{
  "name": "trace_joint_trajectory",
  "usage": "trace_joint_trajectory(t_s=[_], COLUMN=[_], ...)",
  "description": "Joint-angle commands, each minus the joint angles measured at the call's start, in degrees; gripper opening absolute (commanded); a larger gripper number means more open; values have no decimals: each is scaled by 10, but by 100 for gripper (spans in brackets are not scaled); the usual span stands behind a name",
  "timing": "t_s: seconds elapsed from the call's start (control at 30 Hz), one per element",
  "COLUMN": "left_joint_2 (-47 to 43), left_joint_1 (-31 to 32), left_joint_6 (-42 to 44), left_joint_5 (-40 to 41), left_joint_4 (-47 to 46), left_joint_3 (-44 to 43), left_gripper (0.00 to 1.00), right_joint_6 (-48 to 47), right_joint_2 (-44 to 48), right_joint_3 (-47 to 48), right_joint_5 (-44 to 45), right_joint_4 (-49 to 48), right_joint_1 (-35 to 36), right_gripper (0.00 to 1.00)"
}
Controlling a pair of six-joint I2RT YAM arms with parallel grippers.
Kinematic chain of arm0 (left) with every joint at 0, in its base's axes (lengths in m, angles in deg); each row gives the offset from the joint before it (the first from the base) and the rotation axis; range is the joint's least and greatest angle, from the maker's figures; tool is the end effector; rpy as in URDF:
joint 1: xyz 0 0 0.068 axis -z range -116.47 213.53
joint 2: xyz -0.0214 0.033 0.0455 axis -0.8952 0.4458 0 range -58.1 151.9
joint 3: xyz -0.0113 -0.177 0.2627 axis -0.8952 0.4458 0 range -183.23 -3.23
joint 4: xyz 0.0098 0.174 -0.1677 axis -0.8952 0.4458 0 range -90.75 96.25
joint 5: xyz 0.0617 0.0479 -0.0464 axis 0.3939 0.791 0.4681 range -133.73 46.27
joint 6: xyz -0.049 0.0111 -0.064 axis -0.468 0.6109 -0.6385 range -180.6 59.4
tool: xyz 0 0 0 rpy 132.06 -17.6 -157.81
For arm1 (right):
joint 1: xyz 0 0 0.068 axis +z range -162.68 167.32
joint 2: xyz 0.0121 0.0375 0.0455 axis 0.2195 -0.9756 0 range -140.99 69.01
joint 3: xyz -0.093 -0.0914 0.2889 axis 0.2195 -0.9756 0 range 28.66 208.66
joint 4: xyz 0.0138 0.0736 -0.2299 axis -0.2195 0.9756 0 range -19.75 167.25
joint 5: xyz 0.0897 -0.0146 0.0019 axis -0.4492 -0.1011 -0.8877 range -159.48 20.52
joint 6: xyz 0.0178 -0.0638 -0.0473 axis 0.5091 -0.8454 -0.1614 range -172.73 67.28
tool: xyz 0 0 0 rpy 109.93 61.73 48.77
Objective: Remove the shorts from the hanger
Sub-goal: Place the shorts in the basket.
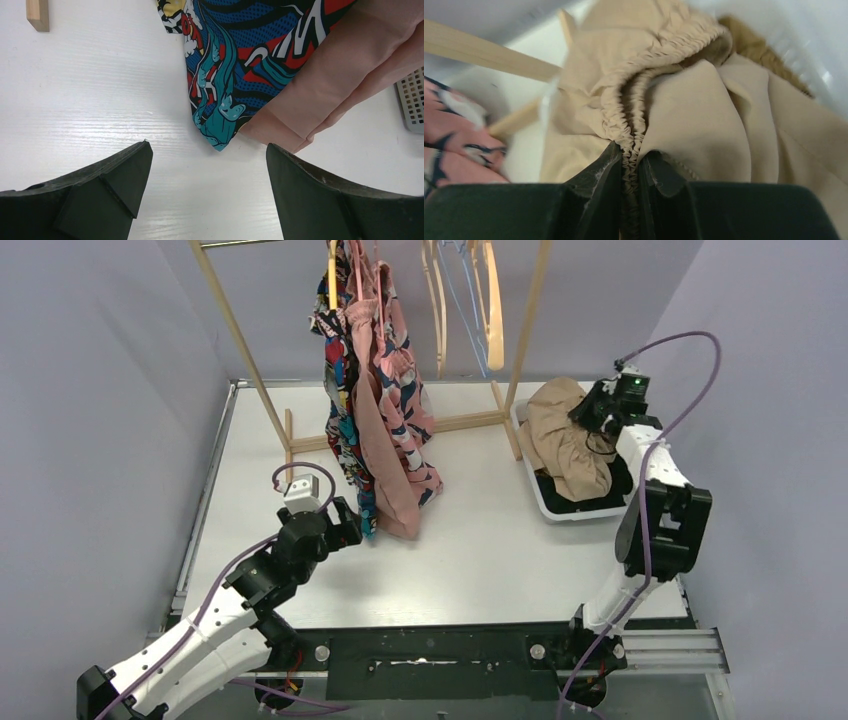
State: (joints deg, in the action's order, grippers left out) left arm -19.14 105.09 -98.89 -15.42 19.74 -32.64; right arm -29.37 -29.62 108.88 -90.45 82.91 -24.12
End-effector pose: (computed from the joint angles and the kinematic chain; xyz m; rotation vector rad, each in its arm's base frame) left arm 0.1180 -0.0599 0.2620 -0.2366 2.0322 -0.3579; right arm 0.4145 -0.0581 0.3335 0.4190 2.0726 0.5104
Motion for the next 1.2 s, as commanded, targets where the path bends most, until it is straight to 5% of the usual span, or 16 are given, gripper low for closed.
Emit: trace_joint_trajectory(t_s=[0.0, 0.2, 0.4, 0.47, 0.57, 0.67, 0.73, 1.0, 1.17], left_joint_2=[0, 2, 0, 0, 2, 7, 9, 8, 4], left_joint_1=[-7, -14, -19, -21, -22, -22, -23, -24, -25], left_joint_6=[12, 34, 64, 68, 65, 62, 54, 9, -3], left_joint_5=[7, 5, 29, 30, 22, 8, -1, -12, -23], left_joint_4=[-36, -27, 1, 0, -1, 0, 5, 47, 55], left_joint_3=[-22, -40, -76, -80, -97, -110, -120, -152, -174], left_gripper=[85, 86, 86, 86, 86, 87, 87, 87, 87], right_joint_6=[-51, -92, -101, -106, -107, -102, -95, -41, -71], right_joint_2=[-46, -137, -71, -32, 31, 79, 91, 102, 81], right_joint_3=[15, 37, 4, 17, 31, 33, 27, -159, -143], right_joint_5=[61, 140, 183, 169, 145, 135, 113, 5, 36], right_joint_4=[52, 109, 109, 122, 125, 129, 139, 75, 118], right_joint_1=[39, 66, 76, 74, 63, 52, 46, 59, 56], right_gripper=[0, 1, 12, 21, 48, 57, 57, 21, 24])
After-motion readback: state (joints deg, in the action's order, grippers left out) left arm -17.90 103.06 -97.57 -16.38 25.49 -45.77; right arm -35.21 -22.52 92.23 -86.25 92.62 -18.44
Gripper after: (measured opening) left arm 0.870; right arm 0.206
